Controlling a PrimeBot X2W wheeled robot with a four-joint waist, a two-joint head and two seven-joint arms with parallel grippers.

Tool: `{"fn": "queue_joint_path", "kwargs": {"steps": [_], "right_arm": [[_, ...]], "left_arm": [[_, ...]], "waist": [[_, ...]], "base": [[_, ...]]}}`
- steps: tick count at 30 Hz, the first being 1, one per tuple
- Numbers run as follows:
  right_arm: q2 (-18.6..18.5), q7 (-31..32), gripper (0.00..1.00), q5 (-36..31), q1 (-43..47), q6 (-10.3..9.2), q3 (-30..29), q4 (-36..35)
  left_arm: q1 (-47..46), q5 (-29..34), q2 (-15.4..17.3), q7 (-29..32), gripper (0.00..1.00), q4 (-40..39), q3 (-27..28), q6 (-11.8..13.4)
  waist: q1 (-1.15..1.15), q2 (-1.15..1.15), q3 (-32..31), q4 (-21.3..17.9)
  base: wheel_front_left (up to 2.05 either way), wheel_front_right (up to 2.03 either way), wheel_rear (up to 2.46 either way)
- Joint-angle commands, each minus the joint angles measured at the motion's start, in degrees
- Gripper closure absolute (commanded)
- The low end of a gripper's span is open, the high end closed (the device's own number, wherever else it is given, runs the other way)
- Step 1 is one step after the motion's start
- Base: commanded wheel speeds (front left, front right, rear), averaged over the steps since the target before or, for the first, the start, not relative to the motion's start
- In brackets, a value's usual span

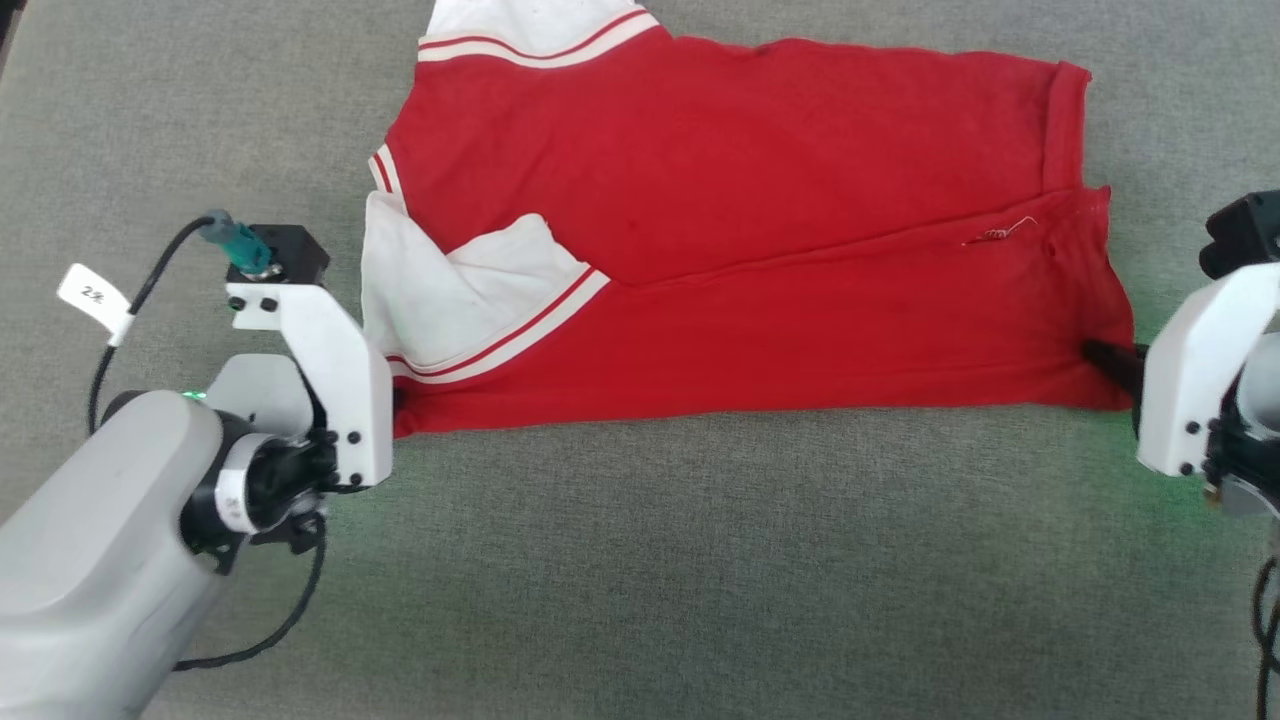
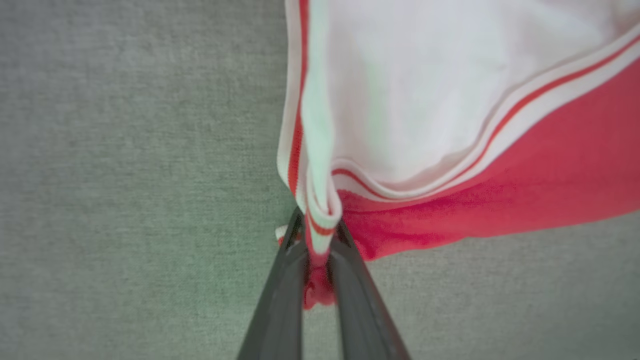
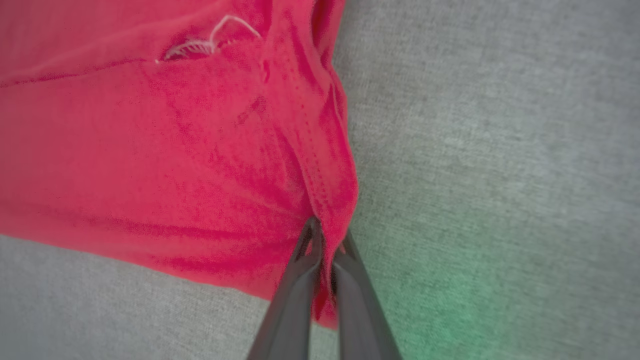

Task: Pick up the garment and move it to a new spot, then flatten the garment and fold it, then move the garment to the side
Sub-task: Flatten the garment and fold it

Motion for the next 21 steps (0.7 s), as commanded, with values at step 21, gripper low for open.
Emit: {"fn": "queue_joint_path", "kwargs": {"steps": [21], "right_arm": [[3.0,12.1,1.00,4.7,21.9,-0.03,-11.8,-24.0]], "left_arm": [[14.0,0.9,11.1,4.1,1.00,-23.1,-0.9,12.3]], "waist": [[0.00,0.00,-1.2,-0.9]], "base": [[0.00,0.00,0.00]]}}
